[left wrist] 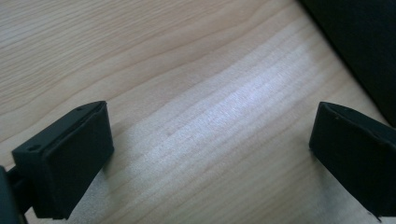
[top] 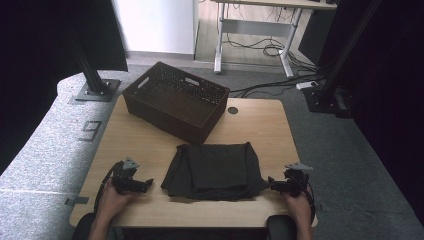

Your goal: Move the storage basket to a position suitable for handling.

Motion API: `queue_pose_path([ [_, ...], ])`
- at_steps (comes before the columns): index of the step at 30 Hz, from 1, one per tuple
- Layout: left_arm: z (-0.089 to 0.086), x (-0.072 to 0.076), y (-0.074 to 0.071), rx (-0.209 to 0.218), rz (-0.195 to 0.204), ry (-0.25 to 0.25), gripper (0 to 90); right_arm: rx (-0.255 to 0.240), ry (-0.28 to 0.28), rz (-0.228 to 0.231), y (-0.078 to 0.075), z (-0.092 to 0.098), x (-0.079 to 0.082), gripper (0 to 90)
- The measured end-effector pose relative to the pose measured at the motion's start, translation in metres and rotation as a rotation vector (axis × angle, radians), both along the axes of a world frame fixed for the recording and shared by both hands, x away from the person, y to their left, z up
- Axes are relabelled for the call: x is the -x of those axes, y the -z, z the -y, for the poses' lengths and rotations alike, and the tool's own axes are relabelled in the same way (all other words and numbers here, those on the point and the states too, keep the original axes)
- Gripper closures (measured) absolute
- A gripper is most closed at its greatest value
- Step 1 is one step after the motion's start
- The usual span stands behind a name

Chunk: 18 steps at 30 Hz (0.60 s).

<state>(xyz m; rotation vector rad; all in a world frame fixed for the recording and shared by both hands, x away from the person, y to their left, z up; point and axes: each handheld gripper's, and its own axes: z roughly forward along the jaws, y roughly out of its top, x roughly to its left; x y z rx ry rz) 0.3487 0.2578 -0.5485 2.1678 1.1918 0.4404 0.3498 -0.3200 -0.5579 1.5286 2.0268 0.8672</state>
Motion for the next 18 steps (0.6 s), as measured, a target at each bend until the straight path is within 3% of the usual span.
queue_pose_path([
  [6, 0.0017, -0.0007, 0.0001, 0.001, 0.000, -0.021, 0.0, 0.000, 0.006, 0.000, 0.0000, -0.0008, 0.0004, 0.0],
  [18, 0.0019, 0.0014, -0.0016, -0.009, -0.017, -0.007, 0.0, 0.000, -0.011, 0.000, -0.0001, -0.0039, 0.0013, 0.0],
])
